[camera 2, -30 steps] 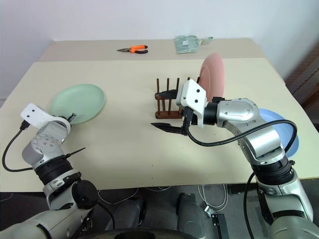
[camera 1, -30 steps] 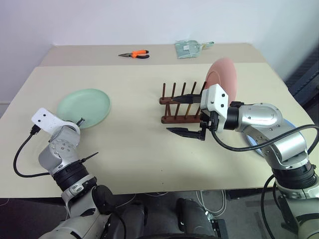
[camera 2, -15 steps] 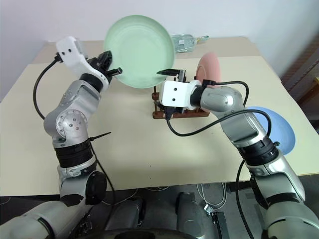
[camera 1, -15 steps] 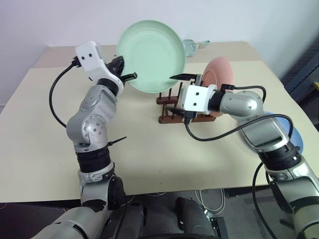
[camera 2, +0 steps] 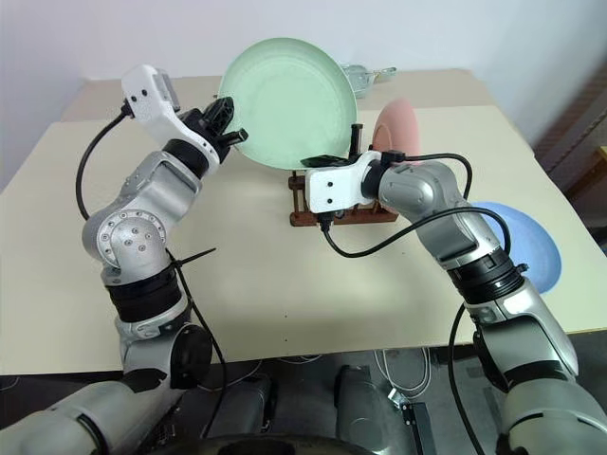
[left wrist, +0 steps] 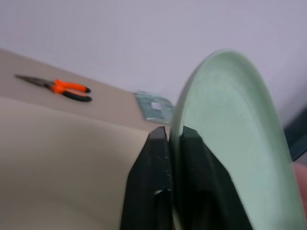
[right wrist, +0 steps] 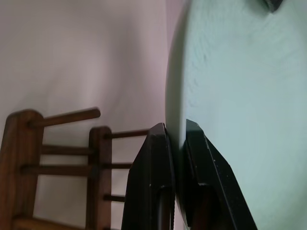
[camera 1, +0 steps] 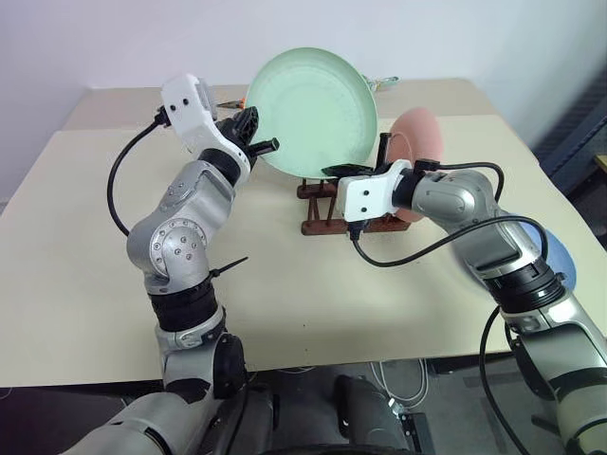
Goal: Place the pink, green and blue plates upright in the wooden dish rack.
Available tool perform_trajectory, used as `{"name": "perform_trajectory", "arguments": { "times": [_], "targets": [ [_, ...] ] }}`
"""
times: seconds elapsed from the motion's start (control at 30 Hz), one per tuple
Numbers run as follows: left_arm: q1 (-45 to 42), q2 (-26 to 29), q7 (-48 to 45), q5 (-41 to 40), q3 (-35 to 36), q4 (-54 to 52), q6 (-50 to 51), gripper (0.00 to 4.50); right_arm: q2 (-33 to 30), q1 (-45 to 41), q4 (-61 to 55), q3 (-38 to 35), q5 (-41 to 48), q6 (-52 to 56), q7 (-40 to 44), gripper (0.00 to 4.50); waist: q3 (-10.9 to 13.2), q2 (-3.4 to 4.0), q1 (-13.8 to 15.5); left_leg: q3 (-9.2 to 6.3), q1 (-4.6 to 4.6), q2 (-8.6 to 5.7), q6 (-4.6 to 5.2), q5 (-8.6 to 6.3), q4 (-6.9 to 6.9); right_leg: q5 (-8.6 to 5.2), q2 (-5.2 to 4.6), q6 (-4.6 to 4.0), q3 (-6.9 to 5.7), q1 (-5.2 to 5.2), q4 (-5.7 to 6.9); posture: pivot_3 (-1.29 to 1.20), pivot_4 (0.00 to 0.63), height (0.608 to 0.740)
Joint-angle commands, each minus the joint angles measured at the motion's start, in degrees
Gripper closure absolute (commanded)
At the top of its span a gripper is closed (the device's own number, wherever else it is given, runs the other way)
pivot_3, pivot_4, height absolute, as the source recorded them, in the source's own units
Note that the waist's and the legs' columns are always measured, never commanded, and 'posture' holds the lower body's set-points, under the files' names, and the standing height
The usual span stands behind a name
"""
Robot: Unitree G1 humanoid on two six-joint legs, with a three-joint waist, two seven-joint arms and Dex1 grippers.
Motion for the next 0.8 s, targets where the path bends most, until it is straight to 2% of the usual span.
{"name": "perform_trajectory", "arguments": {
  "times": [0.03, 0.1, 0.13, 0.2, 0.27, 0.37, 0.47, 0.6, 0.8],
  "targets": [
    [-3.9, 4.0, 0.9, -3.2, 7.0, -0.2, -7.9, 2.47, 0.9, 0.5, -1.6, -6.3, 3.3, 2.1, -1.9, 4.5, 0.1, -0.03, 0.0, -0.01, -0.01, 0.0, -0.01, 0.01, 0.0, 0.0, 0.0, -0.01, 0.0, 0.0, 0.0, 0.0, 0.15, 0.74],
    [-3.3, 9.6, -0.9, -0.3, 7.9, 2.4, -11.0, 1.56, 2.3, 1.3, -4.1, -9.8, 8.3, 5.8, -1.1, 4.5, 0.0, 0.01, -0.3, 0.01, 0.04, 0.0, -0.01, 0.01, -0.03, 0.0, 0.01, -0.02, 0.01, 0.0, 0.01, 0.0, 0.15, 0.74],
    [-2.5, 12.6, -2.0, 1.1, 8.2, 3.8, -12.4, 1.56, 3.0, 2.1, -6.0, -11.7, 11.3, 7.8, -0.6, 4.5, 0.0, 0.02, -0.3, 0.04, 0.08, 0.01, -0.02, 0.01, -0.07, 0.0, 0.02, -0.02, 0.04, 0.0, 0.02, 0.0, 0.15, 0.74],
    [2.7, 21.4, -8.6, 7.3, 4.5, 6.5, -16.1, 1.56, 6.2, 3.5, -12.4, -17.9, 22.6, 17.7, -0.4, 4.5, 0.0, 0.03, -0.5, 0.04, 0.09, 0.03, -0.02, 0.01, -0.1, 0.01, 0.05, -0.03, 0.04, -0.02, 0.02, 0.0, 0.15, 0.74],
    [7.5, 26.7, -14.9, 10.5, -0.4, 7.2, -19.1, 1.56, 8.5, 4.4, -17.7, -22.7, 32.2, 27.6, -0.9, 4.5, 0.1, 0.12, -0.4, 0.04, 0.1, 0.08, -0.01, 0.01, -0.14, 0.02, 0.13, -0.06, 0.1, -0.07, 0.06, 0.0, 0.15, 0.74],
    [16.6, 31.0, -27.5, 11.2, -9.7, 4.5, -20.6, 1.56, 11.5, 6.6, -25.7, -30.9, 52.9, 45.1, -4.4, 4.5, 0.1, 0.09, 0.8, -0.06, -0.01, 0.04, 0.02, -0.01, -0.08, 0.03, 0.07, -0.11, 0.04, -0.03, 0.01, 0.0, 0.15, 0.74],
    [24.0, 34.0, -36.9, 9.7, -16.6, 0.9, -18.9, 1.56, 13.9, 7.4, -28.6, -36.4, 66.3, 54.7, -10.9, 4.5, 0.1, 0.11, 1.4, -0.08, -0.02, -0.01, 0.1, -0.05, -0.03, -0.06, -0.01, -0.32, 0.03, 0.04, -0.03, 0.0, 0.15, 0.74],
    [33.4, 37.8, -49.4, 6.5, -24.8, -5.3, -17.6, 1.56, 14.3, 8.6, -28.7, -37.9, 71.2, 60.1, -17.9, 4.5, 0.2, 0.29, 0.8, 0.02, 0.02, 0.05, 0.12, -0.06, -0.13, -0.19, 0.0, -0.59, 0.05, -0.05, -0.03, 0.0, 0.15, 0.74],
    [34.5, 36.5, -52.3, 6.7, -29.9, -8.0, -17.1, 1.56, 15.2, 7.9, -24.5, -40.1, 75.3, 61.7, -24.8, 4.5, 0.3, 0.44, 0.2, 0.05, 0.01, 0.12, 0.13, -0.06, -0.13, -0.21, 0.05, -0.62, 0.03, -0.13, 0.08, 0.0, 0.15, 0.74]
  ]
}}
